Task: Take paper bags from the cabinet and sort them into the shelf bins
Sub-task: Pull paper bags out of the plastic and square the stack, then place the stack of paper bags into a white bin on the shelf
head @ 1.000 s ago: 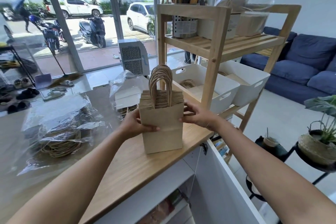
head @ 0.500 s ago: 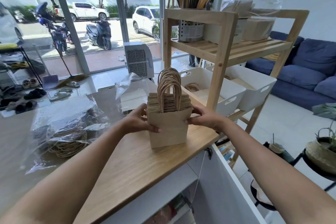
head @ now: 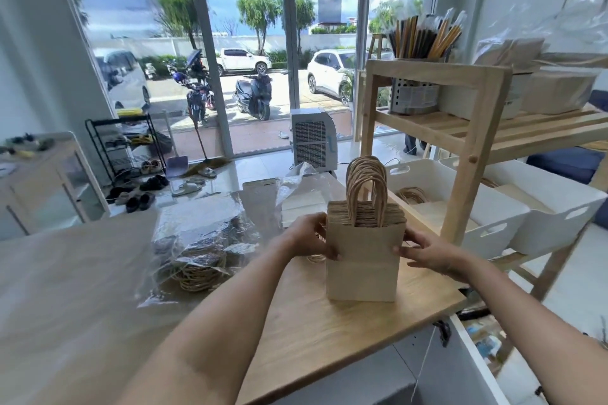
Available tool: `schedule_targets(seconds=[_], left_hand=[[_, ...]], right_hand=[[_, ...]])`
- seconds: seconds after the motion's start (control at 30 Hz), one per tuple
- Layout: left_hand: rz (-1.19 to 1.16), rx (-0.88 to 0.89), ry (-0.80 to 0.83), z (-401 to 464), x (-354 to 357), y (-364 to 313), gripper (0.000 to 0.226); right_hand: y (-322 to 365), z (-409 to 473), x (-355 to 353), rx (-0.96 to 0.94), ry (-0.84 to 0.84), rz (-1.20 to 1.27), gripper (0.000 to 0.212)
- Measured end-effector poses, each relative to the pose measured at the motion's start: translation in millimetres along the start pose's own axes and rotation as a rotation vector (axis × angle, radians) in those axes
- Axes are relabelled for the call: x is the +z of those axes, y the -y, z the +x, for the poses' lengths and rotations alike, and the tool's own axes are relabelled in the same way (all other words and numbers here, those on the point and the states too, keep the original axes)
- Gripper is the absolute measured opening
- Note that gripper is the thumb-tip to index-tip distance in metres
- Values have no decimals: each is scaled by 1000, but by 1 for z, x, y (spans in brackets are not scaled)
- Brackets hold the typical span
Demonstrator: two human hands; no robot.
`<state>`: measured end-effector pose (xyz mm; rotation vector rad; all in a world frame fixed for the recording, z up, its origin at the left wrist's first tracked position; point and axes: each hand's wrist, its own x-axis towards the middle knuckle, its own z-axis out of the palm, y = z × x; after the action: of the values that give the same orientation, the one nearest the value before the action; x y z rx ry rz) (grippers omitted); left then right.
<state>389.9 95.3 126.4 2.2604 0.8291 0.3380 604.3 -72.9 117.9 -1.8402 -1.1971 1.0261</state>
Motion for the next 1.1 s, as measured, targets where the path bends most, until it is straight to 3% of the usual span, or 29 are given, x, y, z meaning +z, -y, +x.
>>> schedule_targets(seconds=[0.6, 1.1], left_hand=[[-37, 24, -88, -9, 6, 3, 56], [36, 339, 168, 3, 83, -122, 66]], right_hand=[[17, -22, 1, -30, -53, 29, 56], [-37, -165, -55, 75, -416, 136, 46]])
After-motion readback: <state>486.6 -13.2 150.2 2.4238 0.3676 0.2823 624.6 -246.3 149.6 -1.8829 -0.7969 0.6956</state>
